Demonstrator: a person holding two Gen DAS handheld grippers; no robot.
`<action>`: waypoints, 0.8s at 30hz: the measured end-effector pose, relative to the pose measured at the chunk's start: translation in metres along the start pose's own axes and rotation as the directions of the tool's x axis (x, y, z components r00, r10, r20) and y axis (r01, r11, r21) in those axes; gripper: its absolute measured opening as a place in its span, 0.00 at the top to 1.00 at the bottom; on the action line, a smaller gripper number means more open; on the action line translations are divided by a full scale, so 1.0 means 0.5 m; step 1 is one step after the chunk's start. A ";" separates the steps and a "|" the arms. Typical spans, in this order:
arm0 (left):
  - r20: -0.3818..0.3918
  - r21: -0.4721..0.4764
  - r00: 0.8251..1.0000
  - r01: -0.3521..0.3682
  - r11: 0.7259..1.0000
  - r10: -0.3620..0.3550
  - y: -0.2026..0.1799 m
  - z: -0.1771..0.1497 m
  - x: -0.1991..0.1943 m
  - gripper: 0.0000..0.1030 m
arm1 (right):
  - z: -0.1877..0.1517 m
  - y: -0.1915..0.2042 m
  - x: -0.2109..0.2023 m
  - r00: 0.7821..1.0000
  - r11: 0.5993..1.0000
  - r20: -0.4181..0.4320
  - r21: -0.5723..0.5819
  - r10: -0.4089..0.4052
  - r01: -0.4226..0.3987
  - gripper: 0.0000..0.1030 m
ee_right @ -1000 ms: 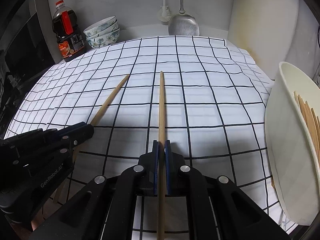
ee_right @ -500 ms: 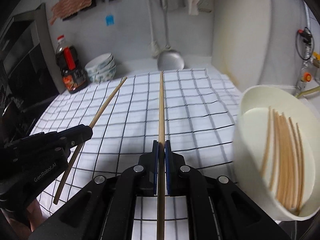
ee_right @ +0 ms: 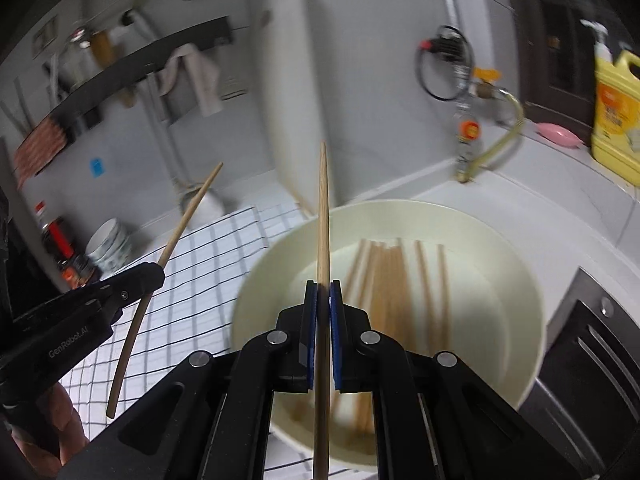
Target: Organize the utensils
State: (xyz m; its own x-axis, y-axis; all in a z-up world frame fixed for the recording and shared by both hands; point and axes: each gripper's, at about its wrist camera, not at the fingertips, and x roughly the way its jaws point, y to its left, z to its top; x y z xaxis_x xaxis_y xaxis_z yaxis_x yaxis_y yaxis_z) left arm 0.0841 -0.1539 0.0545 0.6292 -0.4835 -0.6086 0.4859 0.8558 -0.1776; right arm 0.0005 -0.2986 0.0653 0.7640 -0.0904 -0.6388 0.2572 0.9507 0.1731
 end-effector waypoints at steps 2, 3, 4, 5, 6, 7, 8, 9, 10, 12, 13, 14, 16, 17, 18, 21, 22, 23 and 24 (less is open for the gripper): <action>-0.024 0.012 0.999 0.030 0.999 -0.030 -0.032 0.008 0.031 0.93 | -0.001 -0.031 0.009 1.000 0.999 -0.016 0.031 -0.023 0.023 0.94; -0.036 0.013 0.998 0.041 0.999 -0.041 -0.042 0.010 0.045 0.93 | -0.002 -0.041 0.013 0.999 0.999 -0.024 0.040 -0.030 0.031 0.94; -0.052 0.016 0.997 0.051 0.999 -0.050 -0.053 0.012 0.062 0.93 | -0.003 -0.049 0.016 0.999 0.998 -0.031 0.047 -0.037 0.038 0.94; -0.064 0.019 0.996 0.056 0.998 -0.054 -0.064 0.013 0.077 0.93 | -0.004 -0.057 0.021 0.998 0.998 -0.041 0.053 -0.044 0.046 0.94; -0.073 0.024 0.996 0.055 0.998 -0.053 -0.072 0.015 0.089 0.93 | -0.006 -0.059 0.024 0.998 0.997 -0.047 0.054 -0.048 0.051 0.94; -0.084 0.032 0.995 0.051 0.998 -0.048 -0.080 0.015 0.104 0.93 | -0.010 -0.060 0.029 0.997 0.997 -0.055 0.055 -0.054 0.057 0.94; -0.096 0.037 0.995 0.045 0.998 -0.041 -0.086 0.015 0.117 0.93 | -0.012 -0.063 0.035 0.996 0.996 -0.065 0.057 -0.058 0.062 0.94; -0.104 0.040 0.994 0.041 0.998 -0.037 -0.089 0.014 0.127 0.93 | -0.016 -0.064 0.039 0.996 0.996 -0.072 0.057 -0.058 0.062 0.94; -0.111 0.043 0.993 0.038 0.998 -0.034 -0.092 0.013 0.136 0.93 | -0.015 -0.063 0.044 0.995 0.996 -0.078 0.057 -0.059 0.063 0.94; -0.119 0.047 0.993 0.034 0.998 -0.028 -0.094 0.012 0.147 0.92 | -0.016 -0.063 0.053 0.994 0.996 -0.087 0.055 -0.064 0.069 0.94; -0.124 0.050 0.992 0.030 0.998 -0.023 -0.093 0.011 0.151 0.92 | -0.017 -0.063 0.056 0.994 0.996 -0.091 0.057 -0.066 0.072 0.94; -0.129 0.050 0.992 0.024 0.998 -0.017 -0.093 0.011 0.154 0.92 | -0.017 -0.064 0.056 0.993 0.995 -0.093 0.060 -0.068 0.074 0.94; -0.125 0.048 0.992 -0.004 0.999 0.010 -0.085 0.012 0.151 0.76 | -0.014 -0.074 0.057 0.992 0.993 -0.098 0.087 -0.074 0.083 0.93; -0.114 0.047 0.993 -0.018 0.999 0.024 -0.080 0.013 0.146 0.56 | -0.012 -0.077 0.056 0.992 0.992 -0.097 0.090 -0.079 0.088 0.91; -0.092 0.044 0.995 -0.044 0.998 0.048 -0.073 0.015 0.136 0.42 | -0.011 -0.080 0.053 0.991 0.991 -0.092 0.091 -0.093 0.101 0.90; -0.015 0.027 0.994 -0.107 0.994 0.107 -0.051 0.020 0.101 0.14 | -0.008 -0.086 0.044 0.992 0.989 -0.077 0.100 -0.104 0.112 0.90; -0.015 0.030 0.992 -0.121 0.992 0.122 -0.046 0.021 0.095 0.14 | -0.008 -0.084 0.043 0.992 0.989 -0.074 0.098 -0.107 0.114 0.90; -0.020 0.033 0.990 -0.137 0.990 0.138 -0.042 0.022 0.089 0.14 | -0.008 -0.082 0.041 0.991 0.989 -0.072 0.095 -0.108 0.115 0.90; -0.020 0.033 0.989 -0.148 0.988 0.149 -0.037 0.022 0.084 0.13 | -0.007 -0.079 0.040 0.992 0.989 -0.072 0.090 -0.108 0.114 0.90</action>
State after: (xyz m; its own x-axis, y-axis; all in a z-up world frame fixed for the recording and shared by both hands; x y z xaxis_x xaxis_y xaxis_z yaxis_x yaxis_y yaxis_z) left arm 0.1081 -0.1921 0.0408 0.6822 -0.3469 -0.6436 0.4072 0.9114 -0.0597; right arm 0.0033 -0.3367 0.0431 0.6875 -0.1706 -0.7059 0.3947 0.9037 0.1660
